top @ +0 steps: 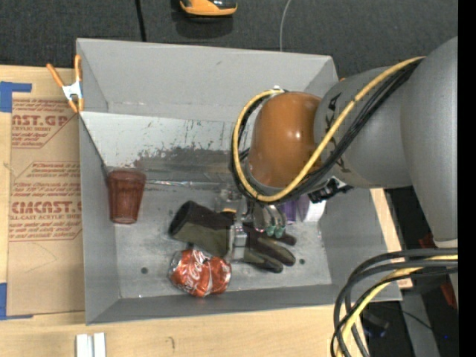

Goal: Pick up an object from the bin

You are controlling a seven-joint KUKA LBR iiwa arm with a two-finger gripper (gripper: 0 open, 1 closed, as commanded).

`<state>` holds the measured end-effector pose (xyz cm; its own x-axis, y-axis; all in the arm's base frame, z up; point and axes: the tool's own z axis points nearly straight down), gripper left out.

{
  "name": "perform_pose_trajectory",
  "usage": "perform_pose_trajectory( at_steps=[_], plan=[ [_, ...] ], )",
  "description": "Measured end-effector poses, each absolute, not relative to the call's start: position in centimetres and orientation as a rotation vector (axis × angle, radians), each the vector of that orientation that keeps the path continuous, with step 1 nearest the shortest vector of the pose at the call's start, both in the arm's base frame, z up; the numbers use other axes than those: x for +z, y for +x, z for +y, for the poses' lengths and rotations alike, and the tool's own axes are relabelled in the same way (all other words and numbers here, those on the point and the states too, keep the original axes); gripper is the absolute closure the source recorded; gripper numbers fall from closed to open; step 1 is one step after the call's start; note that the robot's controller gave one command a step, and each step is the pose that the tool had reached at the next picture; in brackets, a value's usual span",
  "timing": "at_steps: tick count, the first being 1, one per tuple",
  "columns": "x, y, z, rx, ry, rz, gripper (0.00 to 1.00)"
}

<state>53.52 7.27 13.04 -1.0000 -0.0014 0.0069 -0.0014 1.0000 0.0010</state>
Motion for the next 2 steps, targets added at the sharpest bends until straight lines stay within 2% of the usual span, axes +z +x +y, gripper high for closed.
perform_pose_trajectory(
  at_steps=[1,2],
  plan=[
    [13.5,53.7,7.2,-0.002,0.001,-3.142,0.00],
    [7.8,54.6,5.5,-0.001,0.168,-3.136,1.00]
  ],
)
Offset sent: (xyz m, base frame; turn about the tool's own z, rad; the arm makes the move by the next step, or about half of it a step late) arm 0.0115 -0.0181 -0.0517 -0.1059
